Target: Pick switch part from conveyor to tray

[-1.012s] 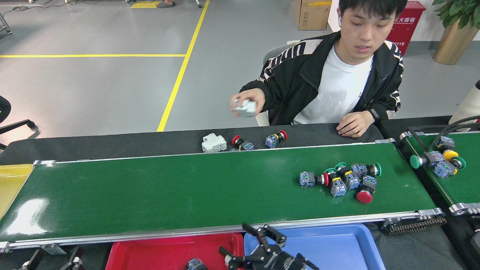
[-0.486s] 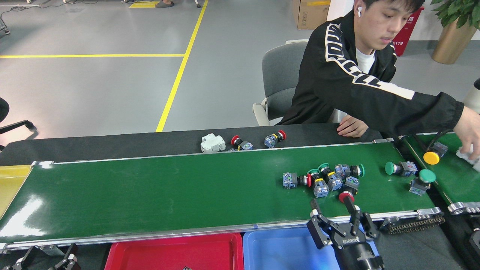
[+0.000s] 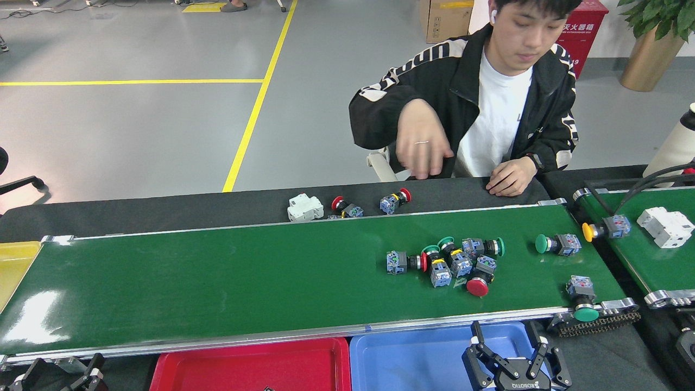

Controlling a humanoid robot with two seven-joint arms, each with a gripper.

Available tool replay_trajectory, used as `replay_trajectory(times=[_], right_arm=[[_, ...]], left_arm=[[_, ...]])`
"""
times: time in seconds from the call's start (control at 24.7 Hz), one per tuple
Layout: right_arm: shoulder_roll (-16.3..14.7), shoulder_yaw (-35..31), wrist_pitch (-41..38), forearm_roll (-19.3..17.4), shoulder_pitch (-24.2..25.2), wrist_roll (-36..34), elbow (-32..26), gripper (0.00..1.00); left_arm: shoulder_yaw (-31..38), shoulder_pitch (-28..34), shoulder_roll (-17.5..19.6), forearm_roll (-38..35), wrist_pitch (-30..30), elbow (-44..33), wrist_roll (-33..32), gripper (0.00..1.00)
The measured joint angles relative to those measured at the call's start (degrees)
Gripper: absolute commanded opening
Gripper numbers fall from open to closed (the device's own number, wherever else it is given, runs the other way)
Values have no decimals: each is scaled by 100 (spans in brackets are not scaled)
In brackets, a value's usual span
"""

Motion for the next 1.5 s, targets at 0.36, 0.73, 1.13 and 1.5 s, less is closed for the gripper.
replay_trajectory(times=[0.36, 0.73, 1.13, 1.5], right_arm=[[50, 996, 641, 259, -1357, 659, 1356, 100], [336, 1159, 891, 218, -1902, 741, 2347, 57], [483, 1227, 959, 201, -2206, 767, 2619, 2], [463, 1715, 953, 205, -2104, 777, 1523, 2]], left_arm=[[11, 0, -4, 0, -249, 0, 10, 100], [12, 0, -9, 0, -213, -9, 10, 100], [-299, -2, -29, -1, -227, -395, 10, 100], [-2072, -918, -151, -660, 2, -433, 25, 100]])
